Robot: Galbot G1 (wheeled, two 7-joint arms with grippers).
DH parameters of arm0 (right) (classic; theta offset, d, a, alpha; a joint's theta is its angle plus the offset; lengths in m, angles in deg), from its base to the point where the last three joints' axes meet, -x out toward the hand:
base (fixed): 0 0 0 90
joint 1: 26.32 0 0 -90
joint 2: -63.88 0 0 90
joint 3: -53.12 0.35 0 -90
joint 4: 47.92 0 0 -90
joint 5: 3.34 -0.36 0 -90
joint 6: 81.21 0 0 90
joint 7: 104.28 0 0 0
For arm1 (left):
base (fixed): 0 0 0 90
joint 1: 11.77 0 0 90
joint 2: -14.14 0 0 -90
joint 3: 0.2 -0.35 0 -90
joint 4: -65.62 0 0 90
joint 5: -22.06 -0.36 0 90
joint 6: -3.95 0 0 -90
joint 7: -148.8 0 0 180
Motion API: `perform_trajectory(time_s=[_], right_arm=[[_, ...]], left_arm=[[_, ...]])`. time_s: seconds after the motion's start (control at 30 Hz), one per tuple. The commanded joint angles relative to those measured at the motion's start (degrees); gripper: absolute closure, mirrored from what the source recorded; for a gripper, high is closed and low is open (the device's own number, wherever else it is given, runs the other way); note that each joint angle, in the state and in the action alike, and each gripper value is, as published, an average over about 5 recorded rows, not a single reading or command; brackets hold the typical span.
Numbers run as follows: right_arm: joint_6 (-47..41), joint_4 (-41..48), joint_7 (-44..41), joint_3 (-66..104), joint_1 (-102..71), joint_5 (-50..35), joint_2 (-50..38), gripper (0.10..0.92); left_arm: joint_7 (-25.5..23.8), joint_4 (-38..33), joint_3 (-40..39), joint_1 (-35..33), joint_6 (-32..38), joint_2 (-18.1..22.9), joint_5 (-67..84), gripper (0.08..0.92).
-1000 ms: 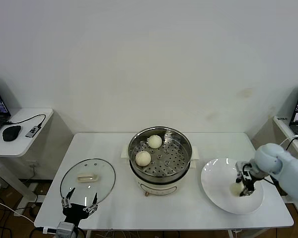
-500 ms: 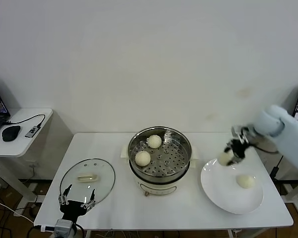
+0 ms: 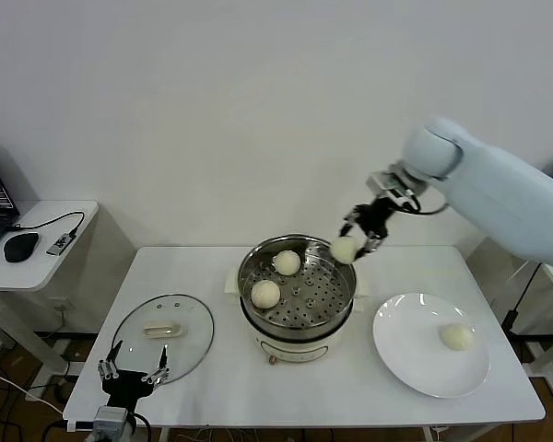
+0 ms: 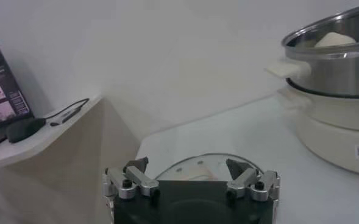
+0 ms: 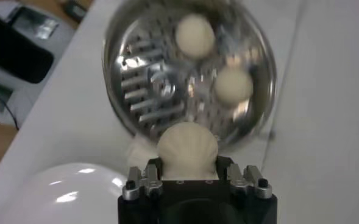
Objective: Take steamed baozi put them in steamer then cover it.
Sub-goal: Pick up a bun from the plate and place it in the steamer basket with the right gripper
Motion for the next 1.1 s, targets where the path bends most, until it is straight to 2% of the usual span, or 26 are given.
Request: perform_trajectory(time_s=[0.03, 0.27, 0.53, 1.1], right_arm=[[22.6, 1.7, 0.5, -5.4, 1.7, 6.9, 9.7, 0.475], [30.8, 0.3, 1.4, -4.1, -4.5, 20.8, 11.5, 0.474], [35.8, -2.2, 1.3, -3.0, -8.1, 27.9, 11.9, 0.474], [34.7, -7.5, 1.3, -4.5, -10.7, 25.4, 11.2, 0.473]], left_arm=[[0.3, -0.9, 0.1, -0.2, 0.1, 0.3, 0.0, 0.177], [0.2, -1.3, 0.5, -0.2, 0.0, 0.5, 0.1, 0.177], [-0.3, -0.9, 0.4, 0.3, 0.0, 0.7, 0.1, 0.177], [-1.1, -0.4, 0.3, 0.9, -0.3, 0.6, 0.2, 0.177]])
